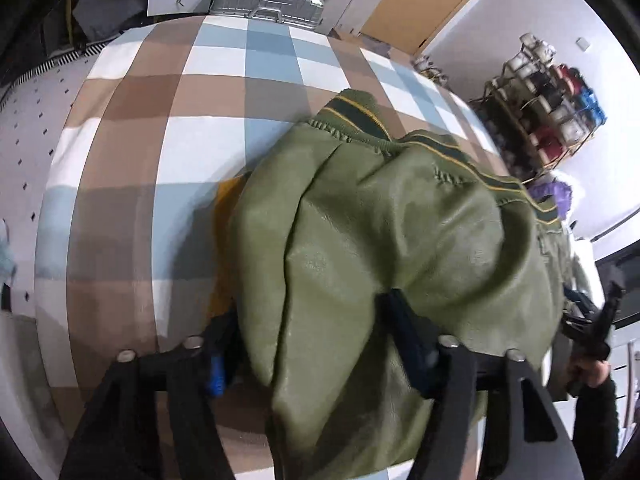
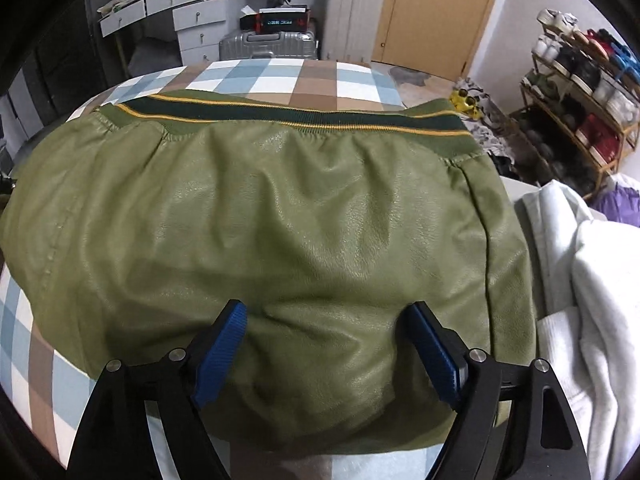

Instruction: Fold large clothes

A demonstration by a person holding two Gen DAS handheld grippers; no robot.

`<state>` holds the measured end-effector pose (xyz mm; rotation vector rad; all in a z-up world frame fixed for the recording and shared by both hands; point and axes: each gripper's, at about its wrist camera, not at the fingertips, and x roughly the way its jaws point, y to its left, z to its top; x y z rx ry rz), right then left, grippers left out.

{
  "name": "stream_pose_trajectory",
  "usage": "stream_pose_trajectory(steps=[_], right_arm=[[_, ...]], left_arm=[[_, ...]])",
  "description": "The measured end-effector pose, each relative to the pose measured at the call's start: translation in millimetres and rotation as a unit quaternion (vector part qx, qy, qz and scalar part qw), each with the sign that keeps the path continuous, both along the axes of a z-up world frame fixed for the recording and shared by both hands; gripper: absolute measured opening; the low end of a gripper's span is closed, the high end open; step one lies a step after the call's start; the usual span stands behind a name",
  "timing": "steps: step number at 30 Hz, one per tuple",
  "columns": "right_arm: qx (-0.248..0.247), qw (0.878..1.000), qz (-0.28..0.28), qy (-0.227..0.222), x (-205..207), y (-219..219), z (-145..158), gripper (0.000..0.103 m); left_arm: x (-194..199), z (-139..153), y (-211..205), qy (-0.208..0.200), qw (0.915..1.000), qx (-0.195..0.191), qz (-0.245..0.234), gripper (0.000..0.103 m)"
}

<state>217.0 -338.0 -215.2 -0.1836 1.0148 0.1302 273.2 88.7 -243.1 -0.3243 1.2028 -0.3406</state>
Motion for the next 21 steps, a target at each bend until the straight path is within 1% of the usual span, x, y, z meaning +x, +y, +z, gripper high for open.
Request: stream_pose_trajectory(steps=[1,2,3,4,5,6,7,8,9,10,11,13,14,15,17,18,20,21], right_arm=[[0.001,1.0,0.002,-0.001,0,0,-1,0.084],[0.003,1.0,0.007,-0.003,0,1,0,0.084],[0.005,1.0,0.02,-0.009,-2,3,0,0.082],[0.005,0.999,0.033,-0.011,-5,8,-2,0.08],[0.007,0.999,0.051,-0.013,-8,12,-2,0.07],[0.008,0.997,0.081,-0.015,-12,21,-2,0.057],[0.003,0.995,0.099,-0.015,-17,27,-4,0.046],[0.003,0.993,0.118,-0.009,-19,34,-5,0.014],[0.027,0.99,0.14,0.01,-20,44,-7,0.003],[0.019,0.991,0.135,0.009,-21,51,-9,0.003],[0.0,0.991,0.132,0.003,-21,58,-10,0.003],[-0.026,0.989,0.144,-0.006,-22,71,-12,0.003],[-0.024,0.988,0.149,-0.006,-22,74,-12,0.003],[-0.011,0.988,0.153,-0.002,-22,75,-12,0.004],[0.002,0.986,0.166,0.001,-25,80,-11,0.004],[-0.002,0.984,0.18,-0.002,-30,85,-11,0.004],[-0.015,0.978,0.206,-0.006,-42,102,-11,0.004],[-0.013,0.975,0.221,-0.005,-48,111,-10,0.004]], left_arm=[[-3,1,3,0.005,0.9999,-0.014,0.003,0.045],[-9,3,5,0.004,0.9998,-0.018,0.002,0.04],[-14,3,4,0.001,0.9999,-0.013,-0.008,0.038],[-21,5,3,-0.002,0.9999,-0.005,-0.016,0.035],[-29,7,2,-0.003,0.9998,-0.002,-0.021,0.032],[-39,9,1,-0.001,0.9996,0.0,-0.027,0.031],[-49,11,0,0.0,0.9995,0.003,-0.031,0.028],[-59,12,1,0.003,0.9994,0.006,-0.033,0.027],[-65,12,4,0.006,0.9994,0.006,-0.032,0.027],[-66,11,6,0.01,0.9994,0.005,-0.034,0.026],[-73,11,8,0.013,0.9993,0.004,-0.034,0.025],[-85,11,15,0.022,0.9994,-0.005,-0.026,0.024],[-93,11,21,0.026,0.9995,-0.008,-0.019,0.023],[-94,12,25,0.027,0.9995,-0.005,-0.017,0.023],[-102,16,33,0.019,0.9996,0.019,-0.013,0.022],[-107,17,32,0.017,0.9993,0.031,-0.01,0.022],[-115,24,40,0.013,0.9977,0.066,0.003,0.022],[-118,28,46,0.011,0.9963,0.084,0.013,0.022]])
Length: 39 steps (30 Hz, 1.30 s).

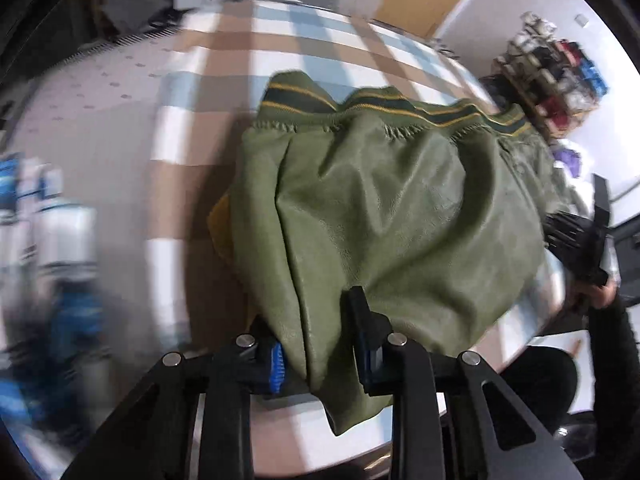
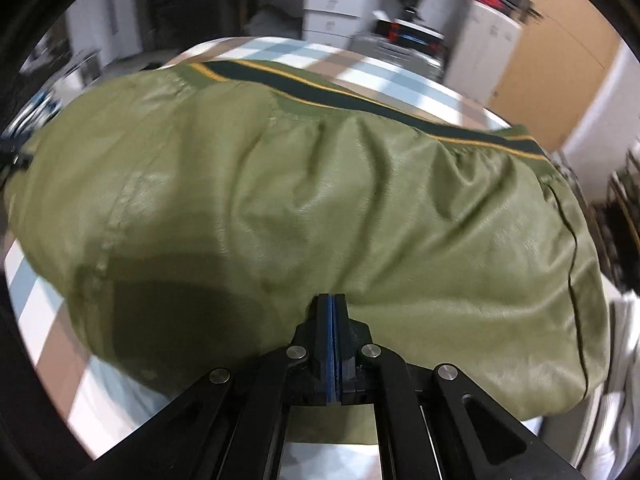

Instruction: Fold large clothes

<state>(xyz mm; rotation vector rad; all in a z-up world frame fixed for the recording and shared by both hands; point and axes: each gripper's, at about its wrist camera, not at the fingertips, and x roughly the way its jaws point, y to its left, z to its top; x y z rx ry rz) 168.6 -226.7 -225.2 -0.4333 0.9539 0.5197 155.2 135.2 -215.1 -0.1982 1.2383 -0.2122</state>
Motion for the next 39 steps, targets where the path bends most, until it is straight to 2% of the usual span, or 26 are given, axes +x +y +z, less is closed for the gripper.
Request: stream_pose_trajectory(steps=[4,6,8,9,10,11,12,13,14,15,16,17,18,20,22,25,27,28,29,31,34,35,38,39], right_arm=[[0.045,0.998,0.033,0.026,-19,29,5,0.003],[0.039,0.999,0.015,0.024,-27,45,6,0.003],[0.057,0.998,-0.016,0.032,-27,45,9,0.003],[0.083,0.995,-0.029,0.038,-28,42,14,0.003],[0.109,0.993,-0.037,0.039,-28,38,21,0.003],[0.127,0.99,-0.048,0.031,-30,35,27,0.003],[0.142,0.988,-0.064,0.013,-35,32,36,0.005],[0.149,0.987,-0.067,0.001,-37,35,42,0.008],[0.155,0.985,-0.069,-0.018,-42,37,49,0.017],[0.159,0.984,-0.072,-0.039,-45,38,54,0.034],[0.175,0.98,-0.074,-0.062,-49,39,60,0.046],[0.194,0.975,-0.076,-0.078,-50,38,62,0.069],[0.214,0.968,-0.085,-0.099,-51,37,62,0.08],[0.235,0.96,-0.092,-0.117,-50,36,59,0.08],[0.218,0.967,-0.09,-0.095,-45,39,49,0.08],[0.191,0.974,-0.101,-0.067,-37,36,31,0.081],[0.171,0.979,-0.111,-0.02,-24,37,14,0.084],[0.173,0.978,-0.115,0.0,-20,37,10,0.084],[0.179,0.977,-0.116,0.003,-20,38,11,0.084],[0.189,0.975,-0.114,-0.011,-19,42,24,0.084],[0.222,0.97,-0.087,-0.047,-16,52,56,0.085],[0.222,0.971,-0.071,-0.047,-10,60,65,0.089],[0.192,0.981,-0.013,-0.02,17,99,82,0.091],[0.165,0.986,0.009,-0.018,30,118,86,0.091]], left_arm=[[1,16,24,-0.013,0.997,0.06,0.047,0.022],[-2,30,27,-0.037,0.99,0.108,0.082,0.022],[-9,52,21,-0.081,0.9801,0.139,0.117,0.024],[-19,65,11,-0.12,0.9689,0.169,0.135,0.024],[-26,79,-5,-0.165,0.958,0.195,0.131,0.028],[-32,85,-18,-0.198,0.95,0.21,0.118,0.044],[-37,91,-38,-0.235,0.9374,0.233,0.107,0.058],[-40,94,-58,-0.268,0.922,0.26,0.103,0.082],[-43,94,-75,-0.299,0.9094,0.273,0.096,0.084],[-47,92,-82,-0.318,0.9036,0.274,0.086,0.084],[-45,87,-95,-0.327,0.9021,0.272,0.071,0.084],[-41,82,-102,-0.327,0.9049,0.266,0.059,0.084],[-40,77,-104,-0.328,0.907,0.258,0.052,0.084],[-32,64,-112,-0.336,0.9059,0.255,0.038,0.084],[-33,53,-113,-0.342,0.9021,0.261,0.038,0.084],[-25,40,-108,-0.322,0.9145,0.243,0.026,0.084],[-24,37,-99,-0.312,0.9193,0.238,0.036,0.084],[-23,37,-101,-0.301,0.9245,0.231,0.038,0.084],[-19,34,-91,-0.287,0.9337,0.21,0.038,0.084],[-23,36,-79,-0.273,0.9429,0.187,0.041,0.084],[-16,33,-74,-0.264,0.943,0.198,0.044,0.084],[-22,33,-79,-0.263,0.9425,0.202,0.044,0.084],[-28,34,-77,-0.262,0.9431,0.198,0.053,0.084],[-34,32,-78,-0.261,0.9438,0.195,0.056,0.084]])
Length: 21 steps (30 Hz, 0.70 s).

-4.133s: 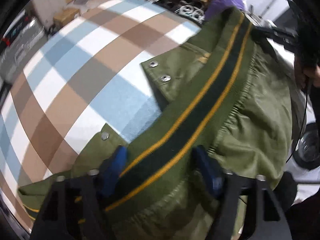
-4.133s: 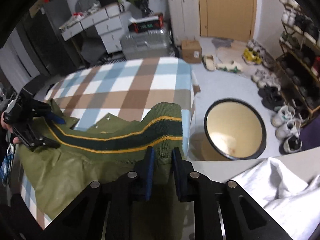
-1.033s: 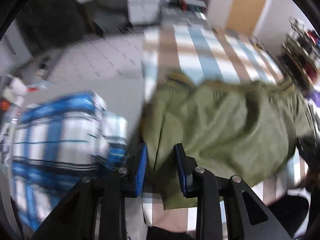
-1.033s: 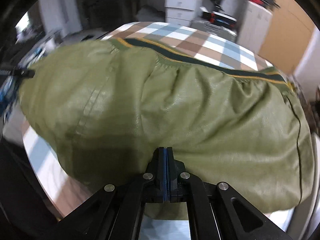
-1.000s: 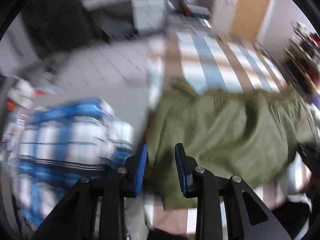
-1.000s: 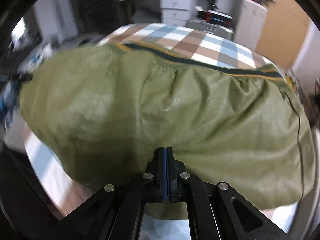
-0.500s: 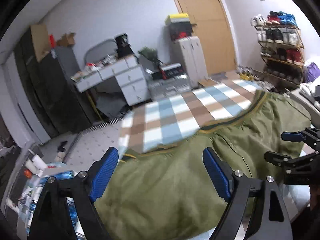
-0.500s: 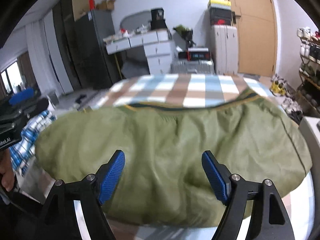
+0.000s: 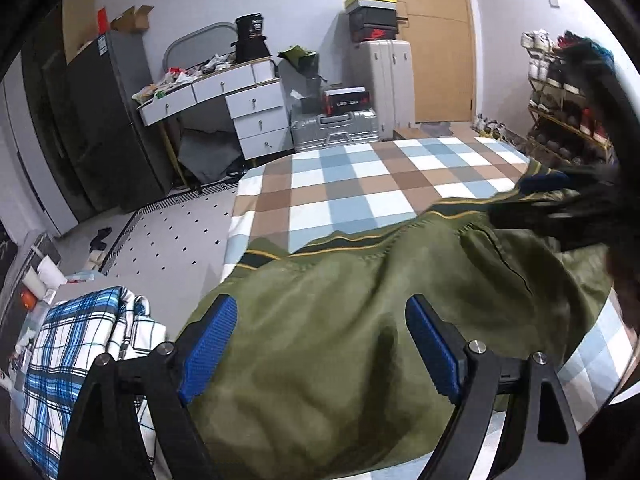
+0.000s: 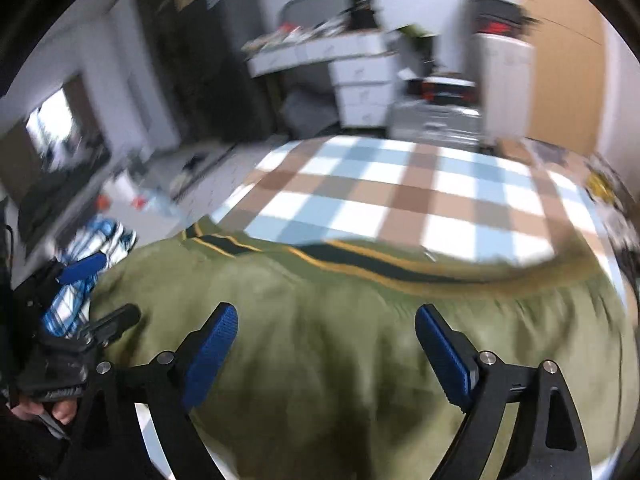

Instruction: Fold large clothes

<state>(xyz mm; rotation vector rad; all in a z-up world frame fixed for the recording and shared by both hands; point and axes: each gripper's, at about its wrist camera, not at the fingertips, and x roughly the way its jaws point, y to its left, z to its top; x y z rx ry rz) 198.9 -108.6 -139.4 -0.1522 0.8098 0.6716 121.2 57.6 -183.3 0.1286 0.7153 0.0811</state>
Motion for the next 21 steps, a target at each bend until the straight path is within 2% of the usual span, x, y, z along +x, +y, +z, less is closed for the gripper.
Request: stream_pose_trajectory(steps=[3,5,7,8,10,12,14,15,19,21], right_arm=[[-0.073,0.996,0.045,0.013,31,40,-9,0.091],[-0.112,0.99,0.071,0.037,50,61,-23,0.09],[-0.116,0.989,0.08,0.049,59,66,-33,0.09],[-0.115,0.987,0.09,0.071,65,69,-40,0.088],[-0.114,0.982,0.11,0.107,72,74,-50,0.066],[-0.093,0.975,0.135,0.147,72,77,-53,0.026],[-0.083,0.971,0.157,0.157,64,80,-49,0.006],[-0.086,0.97,0.167,0.156,59,82,-48,0.0],[-0.104,0.963,0.204,0.14,43,85,-43,0.001],[-0.113,0.967,0.186,0.134,48,79,-41,0.003]], left_arm=[[1,-6,8,0.006,0.9999,-0.006,0.012,0.084],[6,-11,14,0.015,0.9995,-0.001,0.026,0.084],[13,-20,23,0.036,0.9986,-0.005,0.039,0.084],[17,-23,28,0.046,0.9978,-0.011,0.046,0.084],[22,-28,35,0.062,0.9964,-0.026,0.052,0.084],[25,-30,41,0.069,0.9951,-0.037,0.06,0.084],[26,-31,45,0.075,0.9939,-0.048,0.064,0.084],[26,-32,46,0.077,0.9935,-0.052,0.065,0.084],[27,-35,45,0.085,0.9929,-0.052,0.065,0.084],[28,-37,44,0.085,0.9933,-0.038,0.068,0.084]])
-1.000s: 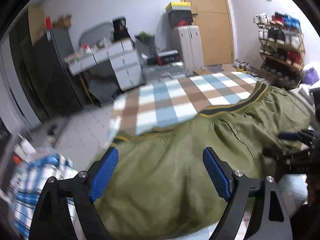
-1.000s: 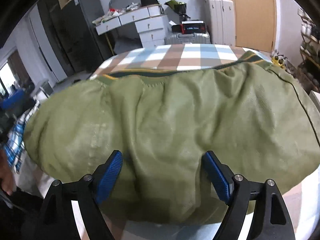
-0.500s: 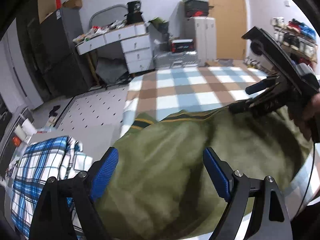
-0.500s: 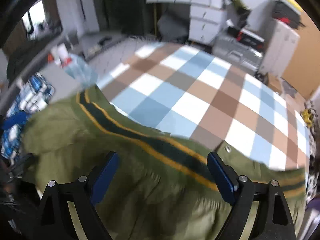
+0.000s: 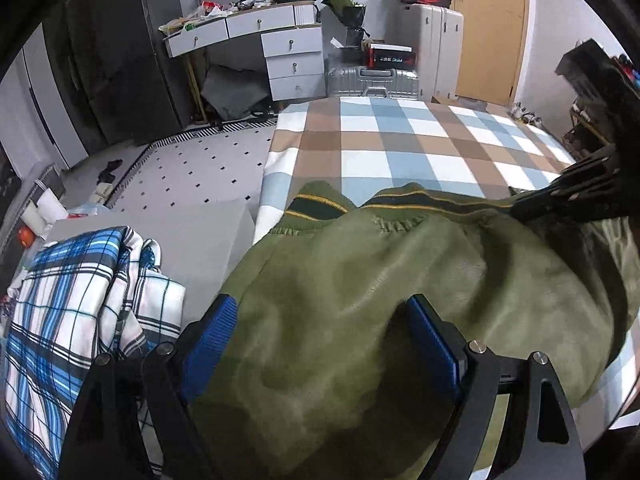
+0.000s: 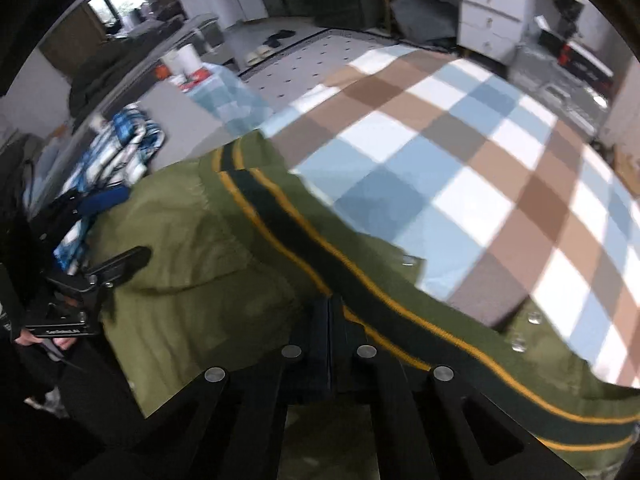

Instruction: Fold large clothes

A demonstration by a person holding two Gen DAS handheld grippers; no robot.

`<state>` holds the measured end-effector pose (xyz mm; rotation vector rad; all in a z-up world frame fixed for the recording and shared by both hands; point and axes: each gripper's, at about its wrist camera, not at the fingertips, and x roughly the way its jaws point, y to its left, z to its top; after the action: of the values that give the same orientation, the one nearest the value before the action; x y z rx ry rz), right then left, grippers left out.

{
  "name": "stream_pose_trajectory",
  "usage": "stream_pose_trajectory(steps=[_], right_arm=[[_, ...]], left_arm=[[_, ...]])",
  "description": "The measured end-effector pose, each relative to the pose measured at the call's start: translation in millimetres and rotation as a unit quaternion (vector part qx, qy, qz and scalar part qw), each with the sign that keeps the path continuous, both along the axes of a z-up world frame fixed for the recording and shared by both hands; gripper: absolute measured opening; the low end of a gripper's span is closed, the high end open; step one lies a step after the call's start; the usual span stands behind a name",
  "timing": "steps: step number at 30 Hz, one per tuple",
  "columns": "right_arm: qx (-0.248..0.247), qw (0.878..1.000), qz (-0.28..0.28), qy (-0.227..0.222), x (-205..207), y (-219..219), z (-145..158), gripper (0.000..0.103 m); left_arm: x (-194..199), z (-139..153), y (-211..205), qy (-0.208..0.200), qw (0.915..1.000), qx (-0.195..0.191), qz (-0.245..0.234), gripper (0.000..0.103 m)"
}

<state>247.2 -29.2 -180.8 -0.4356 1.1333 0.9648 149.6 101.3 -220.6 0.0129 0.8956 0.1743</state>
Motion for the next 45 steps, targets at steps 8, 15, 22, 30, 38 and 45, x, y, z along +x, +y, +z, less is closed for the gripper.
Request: stream_pose_trajectory(steps=[8,15,22,30,38,45], right_arm=[[0.021,0.993,-0.111,0.018,11,-80,7,0.053],[0.006,0.991,-0.128,-0.041,-33,-155,7,0.073],[0.003,0.983,-0.172,-0.058,-58,-195,-4,0.075],[0.165,0.933,-0.316,-0.041,-107,-216,-9,0.077],[0.15,0.933,-0.297,-0.135,-151,-176,8,0.088],[0.174,0.915,-0.345,-0.115,-147,-184,4,0.095]], left_arm=[[-7,10,19,-0.033,0.9964,0.062,0.047,0.084],[-2,-8,15,0.047,0.9977,0.044,-0.021,0.084],[5,-8,49,0.074,0.988,-0.133,-0.026,0.067],[-11,0,33,0.062,0.9958,-0.056,-0.039,0.023],[-22,-10,17,0.034,0.9971,0.056,-0.038,0.048],[-9,-14,38,0.048,0.9986,0.022,-0.009,0.069]])
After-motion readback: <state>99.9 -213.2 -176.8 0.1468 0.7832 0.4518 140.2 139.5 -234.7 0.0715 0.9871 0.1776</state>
